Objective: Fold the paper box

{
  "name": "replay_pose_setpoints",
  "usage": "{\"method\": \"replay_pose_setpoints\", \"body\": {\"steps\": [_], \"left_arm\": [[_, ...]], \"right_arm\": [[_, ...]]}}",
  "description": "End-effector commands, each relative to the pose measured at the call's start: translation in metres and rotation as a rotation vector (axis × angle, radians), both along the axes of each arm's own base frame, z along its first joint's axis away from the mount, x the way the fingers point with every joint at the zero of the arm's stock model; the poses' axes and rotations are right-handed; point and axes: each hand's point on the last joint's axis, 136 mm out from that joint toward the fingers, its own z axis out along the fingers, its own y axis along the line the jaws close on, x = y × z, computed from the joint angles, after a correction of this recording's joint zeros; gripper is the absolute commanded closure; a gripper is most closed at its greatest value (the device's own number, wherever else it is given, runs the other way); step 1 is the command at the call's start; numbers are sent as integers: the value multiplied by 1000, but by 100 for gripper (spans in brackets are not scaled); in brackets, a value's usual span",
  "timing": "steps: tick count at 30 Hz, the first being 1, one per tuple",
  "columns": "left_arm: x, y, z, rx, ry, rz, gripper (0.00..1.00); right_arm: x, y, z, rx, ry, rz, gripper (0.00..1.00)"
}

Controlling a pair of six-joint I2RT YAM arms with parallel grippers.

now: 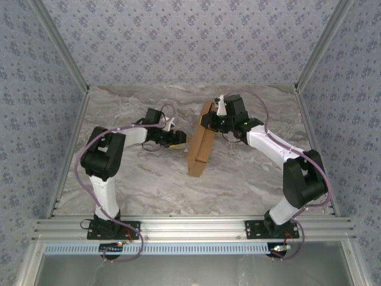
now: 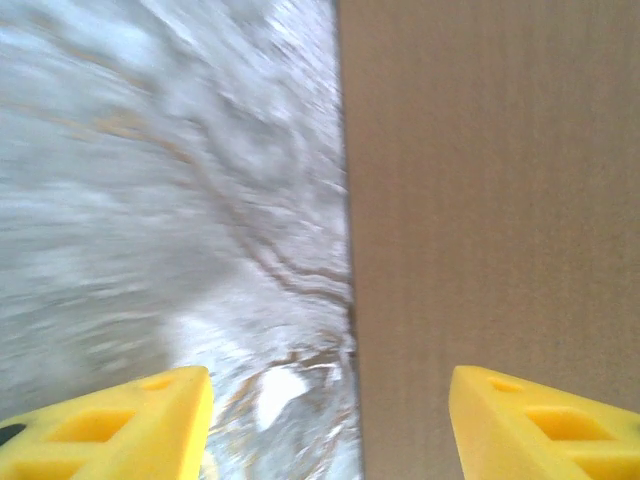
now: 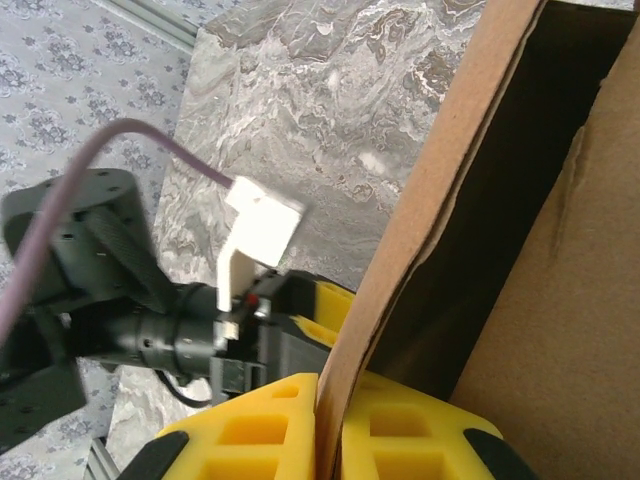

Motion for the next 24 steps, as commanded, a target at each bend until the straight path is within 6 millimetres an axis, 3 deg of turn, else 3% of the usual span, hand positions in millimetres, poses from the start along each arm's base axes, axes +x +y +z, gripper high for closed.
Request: {"method": "replay_pose_setpoints", "body": {"steps": [1,3,7,13,17,24], "left_arm": [[9,23,25,105,-123,81,33],[6,34,36,142,-169,126,32],[-17,42,84,129,-318,196,24],[-77,20,148,174,-512,192,9],[-103,-2,155,222,-539,144,5],[-124,-39,151,315,-587,66,1]], "right_arm": [[0,-9,-36,-125,47,-17,88],[0,-9,-36,-131,45,-17,88],[0,-8,-36,-138,43,-14,88],[1,-7,-36,-138,43,-10,88],[1,-4,-37,-136,41,-4,88],[1,-4,-36,-133,39,0,89]]}}
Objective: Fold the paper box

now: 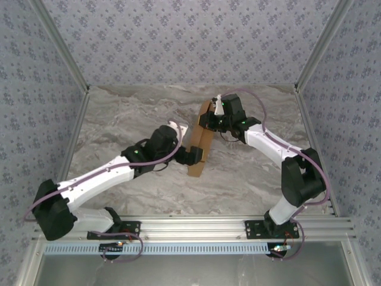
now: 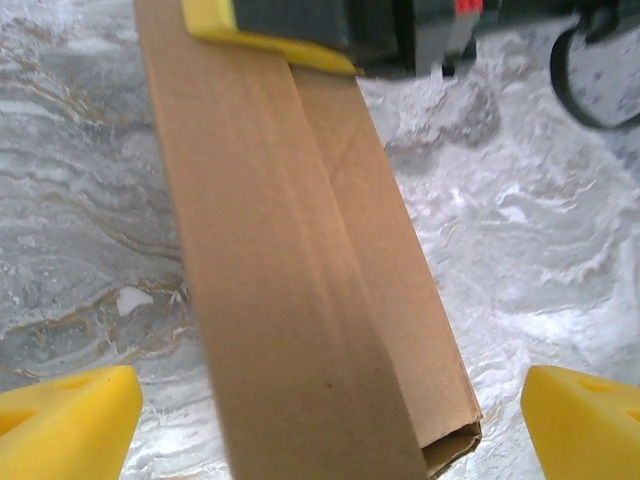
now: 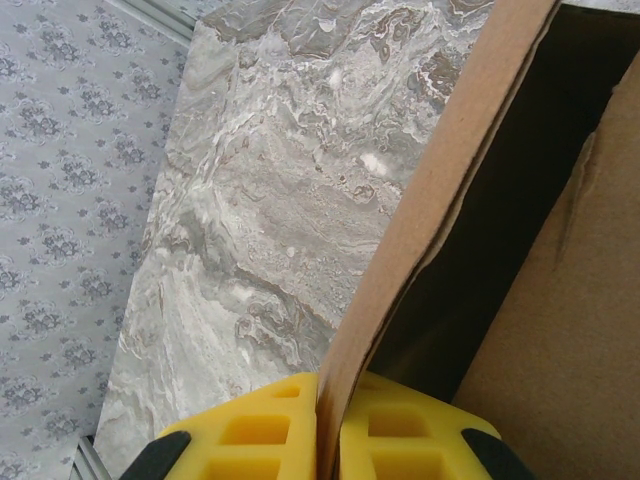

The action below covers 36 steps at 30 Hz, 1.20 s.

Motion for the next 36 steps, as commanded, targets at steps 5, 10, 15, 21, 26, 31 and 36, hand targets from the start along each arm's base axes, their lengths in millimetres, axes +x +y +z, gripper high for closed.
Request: {"method": "replay_pose_setpoints", "body": {"steps": [5,10,15,21,26,31,36], "left_arm": [[1,-7,-4,145,-77,65,1],[-1,-16,-13,201,-84,51,1],[1,-19,-25,277,-87,53,1],[1,-22,-37,302,-76,50,1],[1,-22,-43,312,-72,48,8],[3,-17,-46,318,-87,67,15],[5,-9,-49,348,-118,73,25]], "right_arm": [[-1,-10,-36,-113,44,-14,89],[-2,-9,-36,-110,45,-11,89],[-2,-8,-35,-107,43,-10,89],[-3,-9,-35,-108,41,-10,89],[-3,-9,-33,-107,38,-8,89],[-3,-8,-25,-97,24,-7,87],[-4,-13,-10,-92,-8,-5,81]]}}
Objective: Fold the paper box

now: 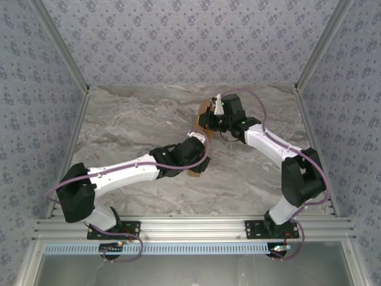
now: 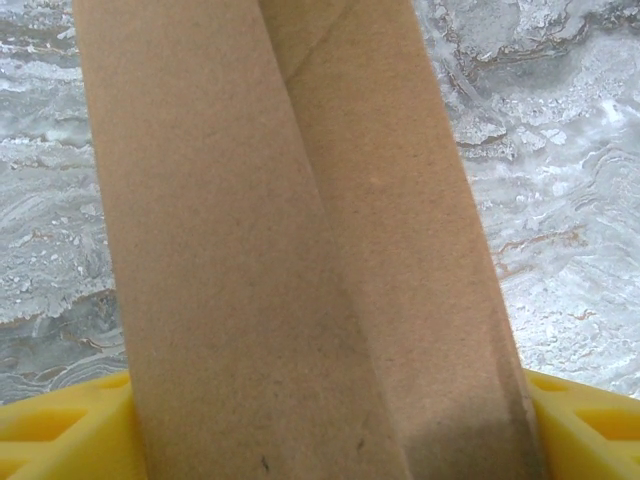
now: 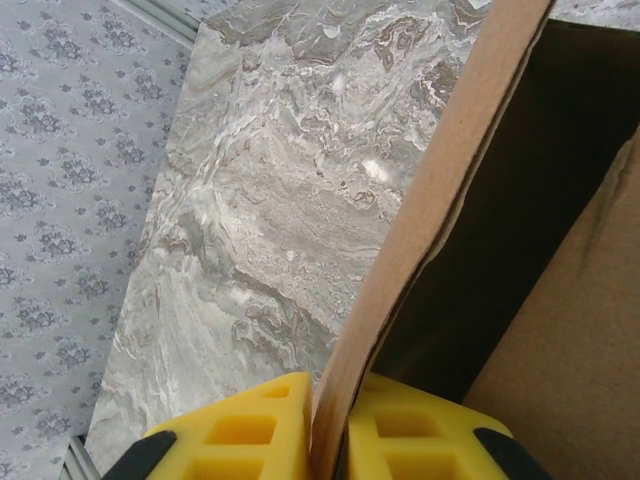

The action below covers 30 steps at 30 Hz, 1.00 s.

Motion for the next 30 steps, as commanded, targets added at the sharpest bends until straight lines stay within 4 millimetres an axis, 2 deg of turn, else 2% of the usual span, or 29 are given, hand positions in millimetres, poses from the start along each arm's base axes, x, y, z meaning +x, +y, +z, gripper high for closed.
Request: {"method": "replay_pose_setpoints", "body": {"steps": [1,6,19,20,25,30], "left_arm": [[3,8,-1,39,-47,2,27],[3,9,-4,57,-60,-30,41],[8,14,-1,28,-46,-128,53],[8,14,0,22,-47,-145,54],[13,20,9,15,-70,-215,58],[21,28,24,21,-141,-329,61]], "right_arm": [[-6,-14,-12,-81,20,-18,79],[-9,-23,1,-93,-8,-21,68],[-19,-55,27,-132,-62,-20,51],[-16,-56,44,-124,-101,-22,50],[-23,-74,64,-190,-194,-1,48],[-22,-102,84,-339,-343,9,45]]}}
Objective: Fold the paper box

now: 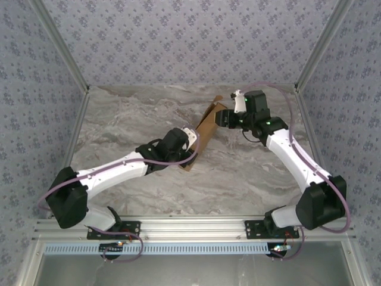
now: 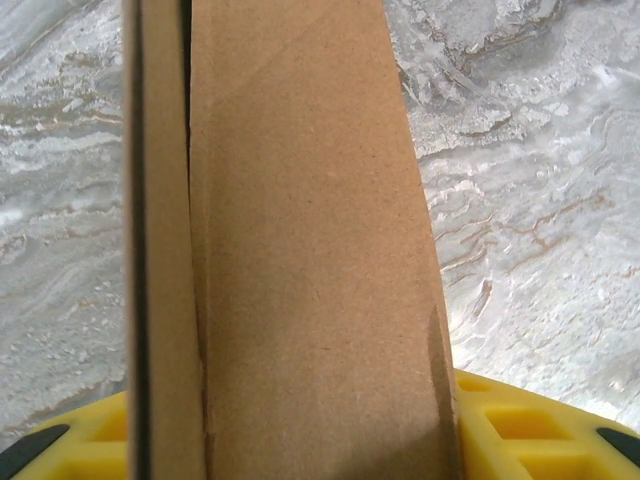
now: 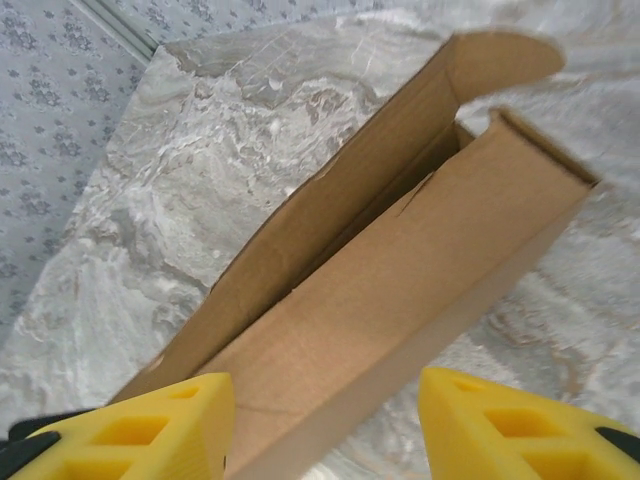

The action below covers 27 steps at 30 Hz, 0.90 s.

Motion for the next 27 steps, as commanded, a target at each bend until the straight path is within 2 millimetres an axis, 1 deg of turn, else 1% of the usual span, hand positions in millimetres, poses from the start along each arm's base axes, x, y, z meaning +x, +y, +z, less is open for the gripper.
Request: {"method": "replay_pose_setpoints", "body": {"steps": [1,3,5,7,9,14,18,22,27], "left_arm": [[2,4,19,-10,-74,-128,62],[8,12,22,-32,-70,-167,64],[14,19,27,-54,-76,-207,65],[14,24,32,-69,-87,-277,65],[15,31,37,-93,-84,-331,65],[20,50,43,-169,-51,-430,65],[16,59,39,-154,-21,-526,65],[14,63,34,-105,-2,-575,63],[18,64,27,-62,19,-616,63]], "right_arm": [[3,-24,29,-138,-155,24,45],[10,-36,36,-170,-207,32,44],[14,-43,42,-171,-251,62,44],[16,-45,51,-171,-307,116,45],[19,-47,54,-212,-365,149,45],[27,-48,42,-299,-373,228,45],[24,-44,31,-323,-354,314,44],[21,-41,20,-340,-344,375,44],[16,-33,11,-333,-338,440,45]]}}
